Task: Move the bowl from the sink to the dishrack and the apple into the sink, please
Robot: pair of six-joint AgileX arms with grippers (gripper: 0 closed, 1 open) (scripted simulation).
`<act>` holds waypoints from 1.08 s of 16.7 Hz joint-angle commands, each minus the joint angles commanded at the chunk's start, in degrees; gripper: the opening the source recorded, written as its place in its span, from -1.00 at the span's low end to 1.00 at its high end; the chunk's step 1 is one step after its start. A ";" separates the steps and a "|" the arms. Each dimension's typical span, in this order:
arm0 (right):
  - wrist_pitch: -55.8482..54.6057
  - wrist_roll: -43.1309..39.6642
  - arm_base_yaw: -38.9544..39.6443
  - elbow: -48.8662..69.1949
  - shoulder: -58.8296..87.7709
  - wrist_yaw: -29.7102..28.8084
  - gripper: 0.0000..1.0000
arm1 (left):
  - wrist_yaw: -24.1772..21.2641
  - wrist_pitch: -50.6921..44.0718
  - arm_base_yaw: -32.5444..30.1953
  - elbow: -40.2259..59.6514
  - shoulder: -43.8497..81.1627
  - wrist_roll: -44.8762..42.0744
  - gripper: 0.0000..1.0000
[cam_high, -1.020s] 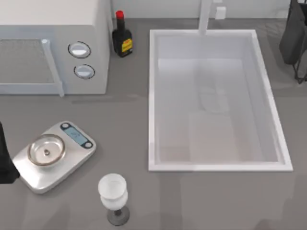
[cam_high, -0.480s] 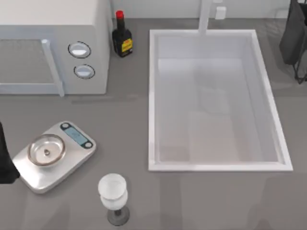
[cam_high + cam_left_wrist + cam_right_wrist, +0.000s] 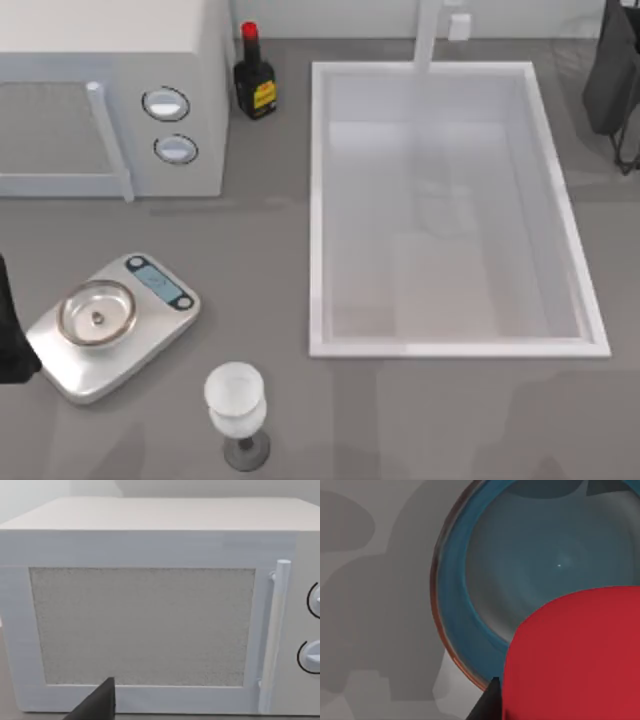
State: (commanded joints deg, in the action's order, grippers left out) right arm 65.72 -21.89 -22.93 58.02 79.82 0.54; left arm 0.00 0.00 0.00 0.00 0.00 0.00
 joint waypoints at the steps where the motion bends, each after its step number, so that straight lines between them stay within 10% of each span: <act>1: 0.00 0.00 0.00 0.00 0.00 0.00 -1.00 | 0.00 0.00 0.00 0.00 0.00 0.00 1.00; 8: -16.83 2.88 9.53 -1.63 3.47 -6.25 -1.00 | 0.00 0.00 0.00 0.00 0.00 0.00 1.00; 18: -75.58 14.24 37.58 -9.12 10.31 -25.34 -1.00 | 0.00 0.00 0.00 0.00 0.00 0.00 1.00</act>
State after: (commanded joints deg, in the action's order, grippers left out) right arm -9.87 -7.65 14.64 48.90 90.13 -24.80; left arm 0.00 0.00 0.00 0.00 0.00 0.00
